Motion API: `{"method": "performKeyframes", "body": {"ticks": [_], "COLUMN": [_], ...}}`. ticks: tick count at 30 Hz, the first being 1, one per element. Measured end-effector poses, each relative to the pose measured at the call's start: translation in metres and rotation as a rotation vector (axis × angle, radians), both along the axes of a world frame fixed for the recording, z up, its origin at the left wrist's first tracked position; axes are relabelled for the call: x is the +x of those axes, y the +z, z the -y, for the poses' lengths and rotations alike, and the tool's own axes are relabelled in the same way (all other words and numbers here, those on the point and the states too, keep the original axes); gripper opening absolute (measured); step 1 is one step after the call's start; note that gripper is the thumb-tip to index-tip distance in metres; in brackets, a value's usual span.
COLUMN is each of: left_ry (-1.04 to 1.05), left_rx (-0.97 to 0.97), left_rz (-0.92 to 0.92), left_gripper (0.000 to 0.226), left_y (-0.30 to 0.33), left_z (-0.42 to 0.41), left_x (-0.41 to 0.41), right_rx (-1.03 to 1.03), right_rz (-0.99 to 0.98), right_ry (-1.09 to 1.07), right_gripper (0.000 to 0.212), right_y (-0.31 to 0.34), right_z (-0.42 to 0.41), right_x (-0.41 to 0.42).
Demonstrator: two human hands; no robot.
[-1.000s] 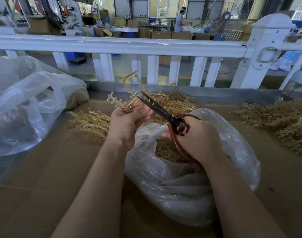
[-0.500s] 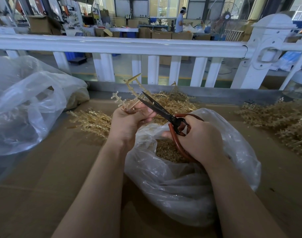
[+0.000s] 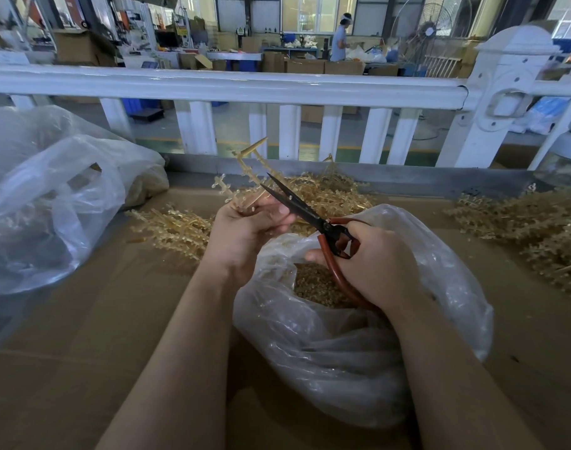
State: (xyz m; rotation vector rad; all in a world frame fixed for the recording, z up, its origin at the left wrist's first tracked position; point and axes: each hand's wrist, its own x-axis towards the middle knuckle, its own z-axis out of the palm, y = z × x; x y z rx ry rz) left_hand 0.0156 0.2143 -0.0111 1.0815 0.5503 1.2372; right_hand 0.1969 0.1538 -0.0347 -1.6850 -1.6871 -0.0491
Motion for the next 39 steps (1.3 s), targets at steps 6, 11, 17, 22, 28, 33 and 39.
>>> {"method": "performKeyframes", "body": {"ticks": [6,11,17,22,28,33,39], "left_ry": [0.012,0.025,0.074,0.103,0.122,0.123,0.125], "left_rx": [0.009,0.003,-0.011,0.013,0.049,0.081,0.137], "left_rz": [-0.007,-0.016,-0.018,-0.059,-0.079,-0.091,-0.108], "left_gripper": [0.013,0.012,0.012,0.003,0.02,0.029,0.024], "left_y": [-0.0003,0.0,0.0001,-0.0011,-0.0016,-0.0029,-0.0069], "left_z": [0.0001,-0.0003,0.0007,0.0005,0.0001,-0.0011,-0.003], "left_x": [-0.0004,-0.0005,0.0011,0.0016,0.0017,0.0013,0.0033], "right_rx": [-0.013,-0.002,0.006,-0.01,-0.003,-0.001,0.031], "right_rz": [0.002,0.003,-0.031,-0.036,-0.056,-0.04,0.074], "right_ry": [0.001,-0.007,0.019,0.02,0.023,0.009,-0.074], "right_gripper": [0.086,0.081,0.086,0.092,0.088,0.09,0.086], "right_y": [-0.001,-0.0008,-0.0011,-0.0016,-0.0028,-0.0034,-0.0036], "right_z": [-0.0007,-0.0012,-0.0014,-0.003,-0.0033,-0.0035,-0.0023], "right_x": [0.001,0.0018,0.002,0.0018,0.0014,0.0011,0.0026]}}
